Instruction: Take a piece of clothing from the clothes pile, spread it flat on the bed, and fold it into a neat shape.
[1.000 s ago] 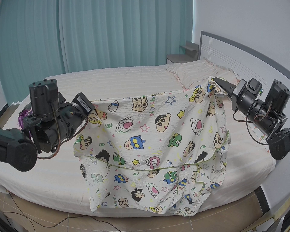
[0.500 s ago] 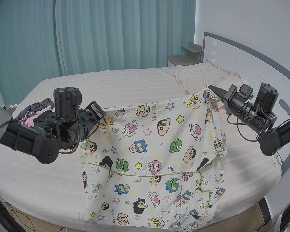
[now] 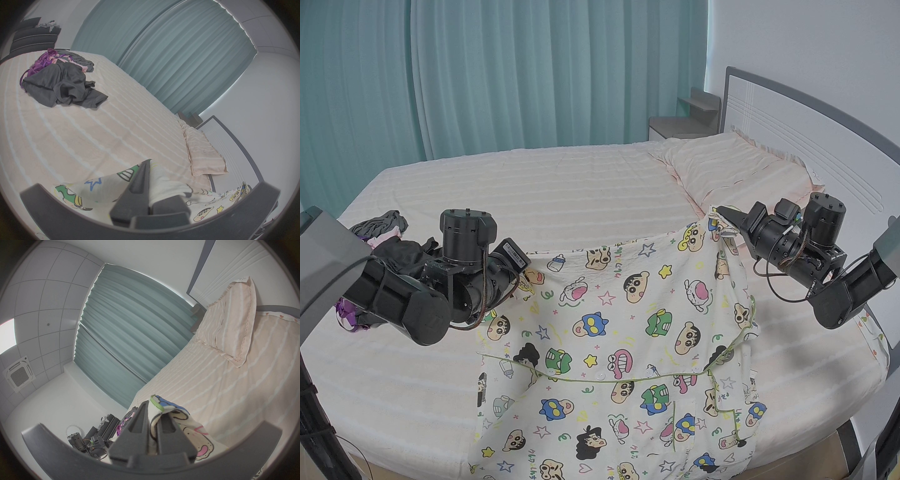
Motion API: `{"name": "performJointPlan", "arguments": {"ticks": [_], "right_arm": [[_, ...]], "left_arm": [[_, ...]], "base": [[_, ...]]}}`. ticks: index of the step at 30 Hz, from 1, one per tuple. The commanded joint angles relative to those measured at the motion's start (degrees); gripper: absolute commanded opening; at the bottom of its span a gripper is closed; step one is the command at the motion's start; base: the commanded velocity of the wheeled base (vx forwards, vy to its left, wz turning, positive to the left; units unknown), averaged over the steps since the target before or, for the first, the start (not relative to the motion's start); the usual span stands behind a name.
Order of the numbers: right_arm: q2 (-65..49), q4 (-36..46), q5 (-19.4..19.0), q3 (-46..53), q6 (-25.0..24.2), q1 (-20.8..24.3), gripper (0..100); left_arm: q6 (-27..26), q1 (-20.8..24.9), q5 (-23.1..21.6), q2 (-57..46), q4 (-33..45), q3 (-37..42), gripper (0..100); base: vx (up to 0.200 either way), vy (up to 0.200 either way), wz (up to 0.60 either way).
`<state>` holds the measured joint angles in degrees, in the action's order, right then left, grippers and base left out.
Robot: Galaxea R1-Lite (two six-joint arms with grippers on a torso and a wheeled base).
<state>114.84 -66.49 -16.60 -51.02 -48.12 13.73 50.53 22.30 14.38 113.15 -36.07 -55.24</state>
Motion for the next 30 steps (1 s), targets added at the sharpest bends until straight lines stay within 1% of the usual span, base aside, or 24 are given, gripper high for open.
{"name": "performJointPlan", "arguments": {"ticks": [1,5,11,17,27,28,30], "right_arm": [[2.5,-0.13,0.52,-0.22,0.04,0.34,0],[3.2,-0.31,0.52,-0.22,0.13,0.34,0],[4.78,-0.49,0.52,-0.57,0.13,0.25,0],[6.37,-0.4,0.61,-2.07,0.13,0.25,0],[12.34,0.04,0.61,-4.0,0.13,0.16,0],[13.13,0.13,0.61,-4.44,0.13,0.16,0],[15.15,0.48,0.61,-6.02,0.13,0.25,0]], "left_arm": [[0.18,-0.41,-0.67,2.95,-0.05,-0.57,0],[0.27,-0.59,-0.59,4.44,-0.75,-0.66,0],[0.18,-0.68,-0.32,6.47,-2.78,-0.75,0],[0.09,-0.59,-0.32,7.87,-2.86,-0.75,0],[0.18,-0.76,0.12,13.67,-2.78,-3.83,0],[0.18,-0.85,0.56,14.29,-2.78,-4.53,100],[0.09,-1.82,2.4,15.96,-2.69,-6.46,100]], "base": [[0.2,0.0,0.0],[0.2,0.0,0.0],[0.0,0.0,0.0],[0.0,0.0,0.0],[0.0,0.0,0.0],[0.0,0.0,0.0],[0.0,0.0,0.0]]}}
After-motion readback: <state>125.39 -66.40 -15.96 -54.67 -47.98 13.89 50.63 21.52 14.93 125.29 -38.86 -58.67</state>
